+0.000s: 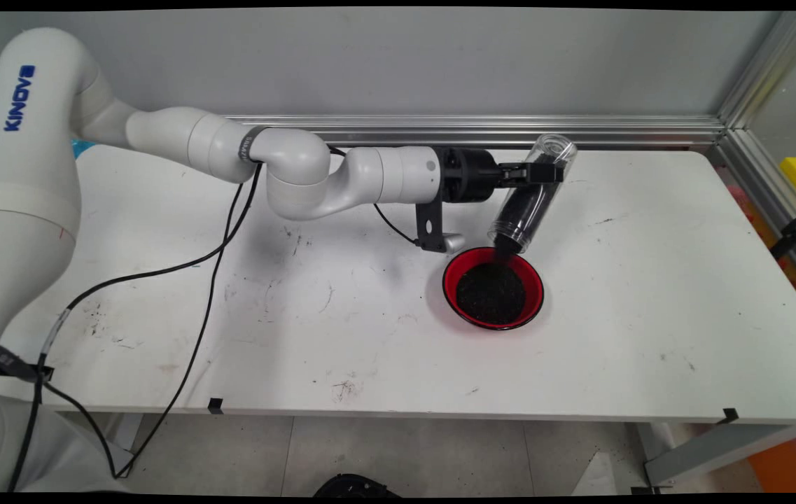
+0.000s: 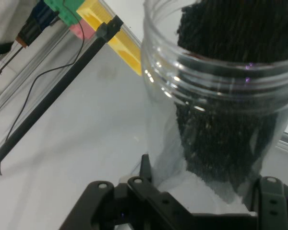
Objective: Pour the black seasoning powder in the red bowl
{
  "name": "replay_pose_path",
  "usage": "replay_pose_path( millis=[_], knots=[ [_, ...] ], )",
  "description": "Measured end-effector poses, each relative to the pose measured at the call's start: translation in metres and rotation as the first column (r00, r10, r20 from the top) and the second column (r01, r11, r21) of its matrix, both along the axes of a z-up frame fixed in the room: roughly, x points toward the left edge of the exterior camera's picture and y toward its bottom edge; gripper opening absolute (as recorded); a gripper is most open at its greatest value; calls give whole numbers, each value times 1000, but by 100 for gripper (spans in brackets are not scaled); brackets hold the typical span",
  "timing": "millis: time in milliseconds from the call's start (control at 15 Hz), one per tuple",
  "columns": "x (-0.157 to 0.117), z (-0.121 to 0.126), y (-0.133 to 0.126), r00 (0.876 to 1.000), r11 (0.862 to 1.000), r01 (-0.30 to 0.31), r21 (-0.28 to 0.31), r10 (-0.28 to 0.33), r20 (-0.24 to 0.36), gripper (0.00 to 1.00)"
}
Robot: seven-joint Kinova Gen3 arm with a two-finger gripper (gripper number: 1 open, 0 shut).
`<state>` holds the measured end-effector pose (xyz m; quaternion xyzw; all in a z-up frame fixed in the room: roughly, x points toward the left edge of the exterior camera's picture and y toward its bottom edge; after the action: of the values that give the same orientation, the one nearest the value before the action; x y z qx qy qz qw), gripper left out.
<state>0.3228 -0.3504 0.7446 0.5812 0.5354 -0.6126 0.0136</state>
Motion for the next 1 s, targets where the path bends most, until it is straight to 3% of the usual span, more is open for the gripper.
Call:
replay_pose_path(
  millis=[1000],
  knots=[
    [2,-2,8,1000,1000,15,-2,-15,4,0]
  ],
)
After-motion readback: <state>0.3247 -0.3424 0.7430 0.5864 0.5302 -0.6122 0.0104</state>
